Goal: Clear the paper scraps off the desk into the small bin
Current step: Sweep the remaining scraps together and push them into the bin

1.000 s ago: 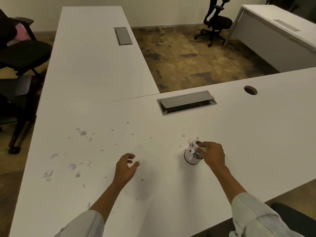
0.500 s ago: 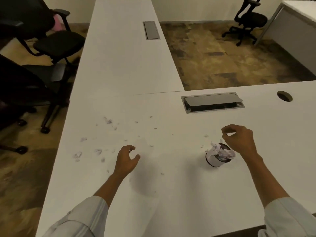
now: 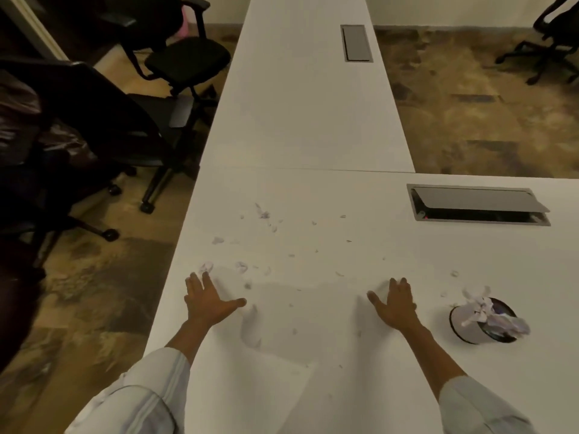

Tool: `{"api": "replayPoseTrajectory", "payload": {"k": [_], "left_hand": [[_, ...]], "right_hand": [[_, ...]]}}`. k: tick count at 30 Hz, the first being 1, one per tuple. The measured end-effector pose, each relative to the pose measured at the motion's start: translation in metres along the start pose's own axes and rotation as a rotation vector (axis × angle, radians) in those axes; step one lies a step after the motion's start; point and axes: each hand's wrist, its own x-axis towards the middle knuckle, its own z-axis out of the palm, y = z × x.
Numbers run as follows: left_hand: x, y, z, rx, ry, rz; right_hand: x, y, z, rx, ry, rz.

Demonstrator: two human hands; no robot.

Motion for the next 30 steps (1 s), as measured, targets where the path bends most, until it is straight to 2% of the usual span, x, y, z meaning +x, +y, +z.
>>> {"api": "replayPoseTrajectory", "payload": {"k": [4,12,17,20,24,28,30], "left_hand": [[0.022,-0.019,-0.010,-0.042,-0.036,-0.064],[0.068,-0.011,-0.015,-0.059,-0.022,0.001],[0.077,0.016,-0.008,-0.144,0.014,0.022],[0.074,0.030,0.005,-0.146,0.040,0.034],[0.057,0.059,0.026,-0.138,0.037,0.051],[0.032,0.088,0.052,-0.189,0.018,0.145],[0.028,0.096,0.056,-0.184,0.028,0.203]], "right_hand": [[0.025,0.002,-0.004,0.029,0.128,0.064],[0.073,0.023,-0.044,0.049,0.271,0.212],[0.091,0.041,-0.058,0.022,0.271,0.428],[0.094,0.046,-0.061,0.040,0.287,0.490],[0.080,0.021,-0.043,0.034,0.346,0.382],[0.041,-0.023,0.013,0.032,0.255,0.171],[0.036,-0.027,0.019,0.045,0.253,0.127]]}}
